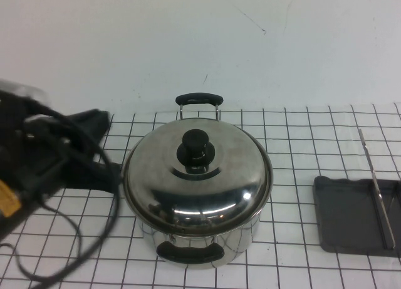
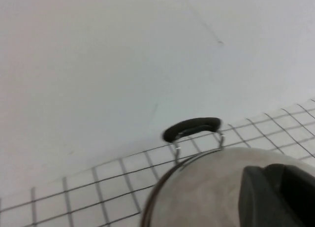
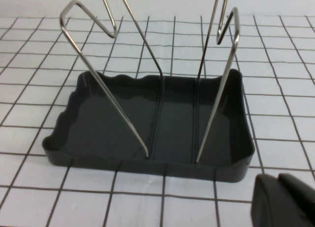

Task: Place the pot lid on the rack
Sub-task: Open the pot

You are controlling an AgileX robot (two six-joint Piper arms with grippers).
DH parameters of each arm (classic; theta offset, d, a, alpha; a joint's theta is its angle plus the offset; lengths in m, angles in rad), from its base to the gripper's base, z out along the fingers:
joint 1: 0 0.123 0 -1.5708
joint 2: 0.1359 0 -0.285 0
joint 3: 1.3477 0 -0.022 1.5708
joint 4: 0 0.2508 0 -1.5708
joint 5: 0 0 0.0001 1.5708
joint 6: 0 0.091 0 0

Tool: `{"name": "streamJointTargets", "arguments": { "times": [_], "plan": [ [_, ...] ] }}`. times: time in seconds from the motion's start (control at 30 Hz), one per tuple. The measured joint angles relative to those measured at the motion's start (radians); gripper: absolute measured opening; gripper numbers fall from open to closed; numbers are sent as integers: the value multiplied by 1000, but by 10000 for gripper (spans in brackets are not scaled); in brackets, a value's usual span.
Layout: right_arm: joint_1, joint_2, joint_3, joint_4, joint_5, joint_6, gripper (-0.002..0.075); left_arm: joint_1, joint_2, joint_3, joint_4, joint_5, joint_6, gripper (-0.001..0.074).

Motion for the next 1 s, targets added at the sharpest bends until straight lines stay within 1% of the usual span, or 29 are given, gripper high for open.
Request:
{"name": "streamJointTargets", "arguments": {
  "times": [0.03,0.07,0.23,0.3,0.33,0.4,0.6,0.8,0.87,0.9,0.97,1.0],
  "plan": [
    [0,0,0,0,0,0,-3,-30,44,-2,2,-47,29,78],
    [0,0,0,0,0,0,-3,-51,78,-2,4,-87,52,137],
    [0,0,0,0,0,0,-3,-134,264,-4,-31,-360,140,515],
    [0,0,0,0,0,0,-3,-146,320,-5,-46,-439,150,601],
    [0,0,0,0,0,0,-3,-151,351,-5,-50,-468,154,627],
    [0,0,0,0,0,0,-3,-153,406,-5,-57,-511,159,646],
    [0,0,0,0,0,0,-3,-155,554,-25,-111,-643,187,647],
    [0,0,0,0,0,0,-3,-155,656,-69,-135,-678,190,639],
    [0,0,0,0,0,0,-3,-155,683,-82,-135,-680,190,618],
    [0,0,0,0,0,0,-3,-155,693,-86,-137,-680,190,595],
    [0,0,0,0,0,0,-3,-155,703,-87,-137,-682,192,529],
    [0,0,0,0,0,0,-3,-155,703,-88,-141,-682,194,478]
  ]
}}
